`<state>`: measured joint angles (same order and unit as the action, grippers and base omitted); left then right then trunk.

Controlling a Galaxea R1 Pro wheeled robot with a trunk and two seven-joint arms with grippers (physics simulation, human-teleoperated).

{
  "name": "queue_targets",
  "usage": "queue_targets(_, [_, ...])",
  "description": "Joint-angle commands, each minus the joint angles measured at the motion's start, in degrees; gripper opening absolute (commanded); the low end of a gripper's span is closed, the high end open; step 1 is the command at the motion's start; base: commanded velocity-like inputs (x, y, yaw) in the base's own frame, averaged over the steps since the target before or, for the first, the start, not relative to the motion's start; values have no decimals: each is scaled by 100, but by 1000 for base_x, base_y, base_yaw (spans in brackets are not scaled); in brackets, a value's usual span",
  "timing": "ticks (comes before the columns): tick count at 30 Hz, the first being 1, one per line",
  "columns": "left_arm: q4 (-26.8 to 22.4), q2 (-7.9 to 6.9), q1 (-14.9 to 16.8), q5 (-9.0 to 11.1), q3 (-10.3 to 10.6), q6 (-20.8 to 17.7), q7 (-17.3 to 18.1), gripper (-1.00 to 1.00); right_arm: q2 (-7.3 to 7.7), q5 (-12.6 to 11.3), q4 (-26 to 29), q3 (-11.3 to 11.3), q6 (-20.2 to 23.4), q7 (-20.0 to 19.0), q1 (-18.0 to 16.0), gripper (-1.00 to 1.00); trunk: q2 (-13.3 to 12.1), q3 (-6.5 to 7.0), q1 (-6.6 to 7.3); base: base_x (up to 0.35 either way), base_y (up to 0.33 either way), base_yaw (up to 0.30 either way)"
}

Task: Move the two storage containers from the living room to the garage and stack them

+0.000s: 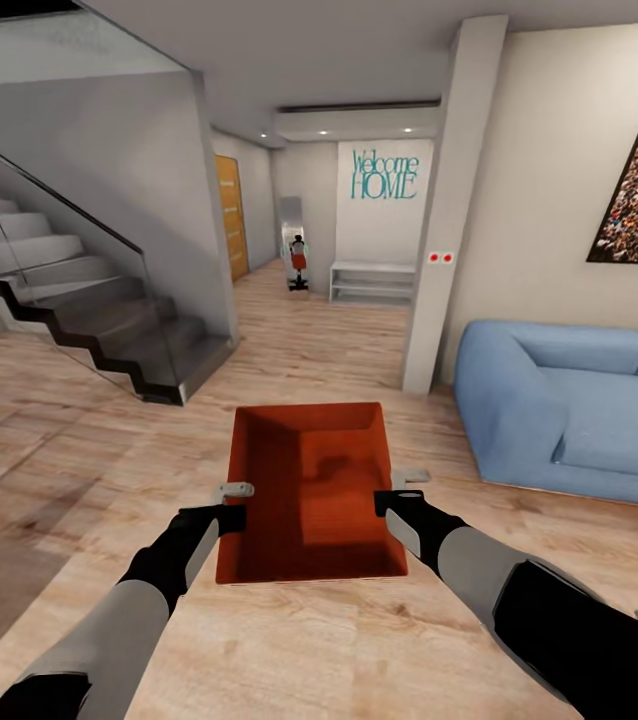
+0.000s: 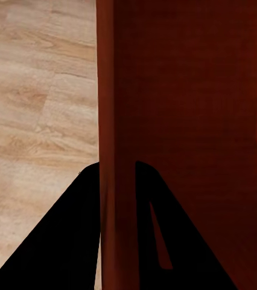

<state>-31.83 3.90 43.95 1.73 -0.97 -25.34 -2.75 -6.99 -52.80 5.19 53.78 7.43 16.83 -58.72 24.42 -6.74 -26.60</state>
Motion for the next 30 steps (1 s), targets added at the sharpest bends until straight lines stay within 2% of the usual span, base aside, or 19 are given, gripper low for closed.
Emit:
queue_targets(1, [34, -48, -1, 99, 44, -28, -52, -100, 48, 39, 35, -43, -268, 22, -8, -100, 12, -12, -6, 322, 0, 0])
queue_targets(30, [37, -48, -1, 99, 27, -32, -50, -100, 48, 41, 35, -43, -268, 22, -8, -100, 12, -12, -6, 322, 0, 0])
